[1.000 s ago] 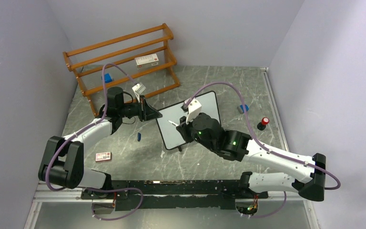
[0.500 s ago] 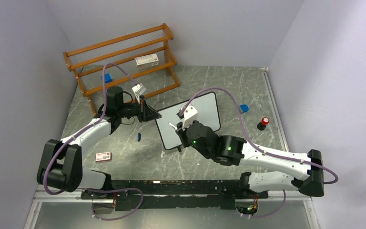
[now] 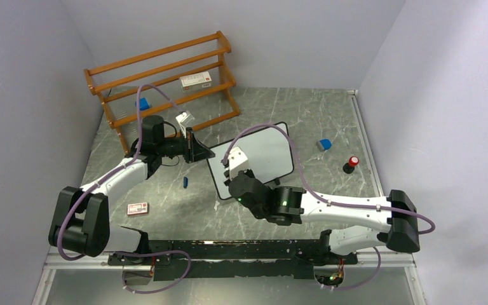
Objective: Write a sentence on the whiteboard
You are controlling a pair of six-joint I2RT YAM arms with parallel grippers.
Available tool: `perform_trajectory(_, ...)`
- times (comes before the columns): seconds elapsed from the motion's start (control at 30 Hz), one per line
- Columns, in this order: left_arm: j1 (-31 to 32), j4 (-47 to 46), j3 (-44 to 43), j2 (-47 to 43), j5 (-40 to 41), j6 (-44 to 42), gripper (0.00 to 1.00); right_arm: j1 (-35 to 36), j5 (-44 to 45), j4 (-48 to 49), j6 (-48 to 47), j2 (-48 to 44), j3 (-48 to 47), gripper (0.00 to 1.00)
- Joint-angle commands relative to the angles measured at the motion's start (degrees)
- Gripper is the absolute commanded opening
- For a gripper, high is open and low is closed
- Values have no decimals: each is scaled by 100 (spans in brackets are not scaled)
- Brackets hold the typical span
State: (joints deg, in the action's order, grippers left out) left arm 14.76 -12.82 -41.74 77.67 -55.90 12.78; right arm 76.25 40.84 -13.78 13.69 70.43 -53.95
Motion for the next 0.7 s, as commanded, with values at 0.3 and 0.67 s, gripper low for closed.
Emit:
perform_trajectory(0.3, -70, 214, -56, -95, 378, -453, 5, 68, 762, 176, -145, 648, -574, 0)
perform_trajectory(0.67, -70, 168, -62, -68, 335, -408, 5, -2, 769, 44, -130, 913, -849, 0)
